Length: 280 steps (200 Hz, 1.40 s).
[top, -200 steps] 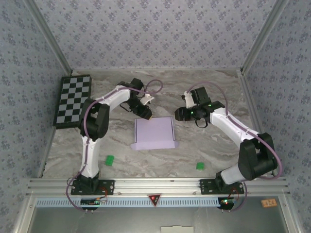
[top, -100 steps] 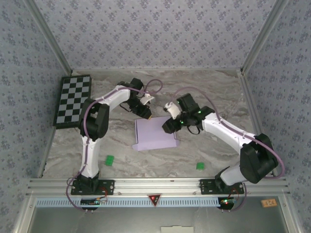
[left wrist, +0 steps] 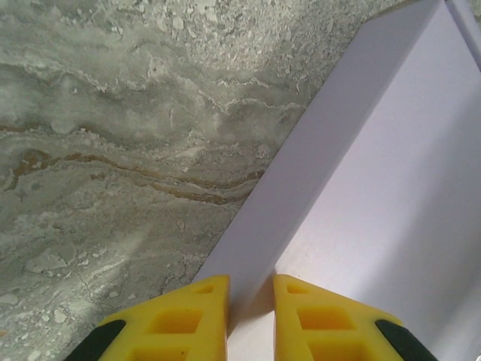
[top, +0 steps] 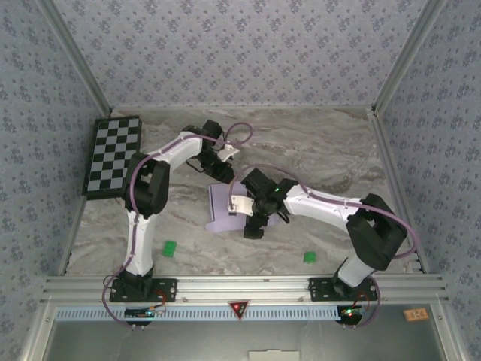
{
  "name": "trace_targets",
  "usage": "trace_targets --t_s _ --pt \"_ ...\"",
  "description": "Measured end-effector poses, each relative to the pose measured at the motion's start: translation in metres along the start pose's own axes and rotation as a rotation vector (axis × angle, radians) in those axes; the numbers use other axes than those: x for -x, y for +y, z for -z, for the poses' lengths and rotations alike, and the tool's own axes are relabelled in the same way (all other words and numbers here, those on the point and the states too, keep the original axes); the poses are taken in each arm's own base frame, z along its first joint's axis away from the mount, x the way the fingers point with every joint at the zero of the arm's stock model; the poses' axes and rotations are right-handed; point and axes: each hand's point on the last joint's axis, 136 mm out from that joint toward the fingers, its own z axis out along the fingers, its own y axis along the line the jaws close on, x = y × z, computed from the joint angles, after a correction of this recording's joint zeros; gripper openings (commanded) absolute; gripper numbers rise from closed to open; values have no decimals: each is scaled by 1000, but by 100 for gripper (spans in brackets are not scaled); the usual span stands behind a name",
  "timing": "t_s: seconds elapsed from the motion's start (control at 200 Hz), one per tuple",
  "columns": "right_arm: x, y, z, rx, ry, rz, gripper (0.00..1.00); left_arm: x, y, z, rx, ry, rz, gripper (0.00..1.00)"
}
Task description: Fold the paper box
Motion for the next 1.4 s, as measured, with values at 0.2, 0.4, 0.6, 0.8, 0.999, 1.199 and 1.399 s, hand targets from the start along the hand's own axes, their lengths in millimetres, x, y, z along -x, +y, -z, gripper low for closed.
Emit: trace_targets --t_s 0.2,0.4,0.6,0.8,0.999,1.199,1.399 --pt "1 1 -4 -10 16 86 100 2 2 0 18 1 -5 19" --pt "4 -11 -1 -69 27 141 100 2 2 1 29 2 -5 18" --pt "17 -25 11 -96 0 167 98 6 6 2 54 -2 -11 16" --pt "19 -23 14 -71 -5 195 98 9 9 3 70 -4 -14 15" --pt "14 -19 14 -54 17 243 98 10 11 3 76 -3 -15 13" --pt "6 -21 8 -74 37 299 99 10 11 3 78 -4 -16 11" --pt "0 -30 4 -95 42 326 99 11 12 4 93 -4 -23 7"
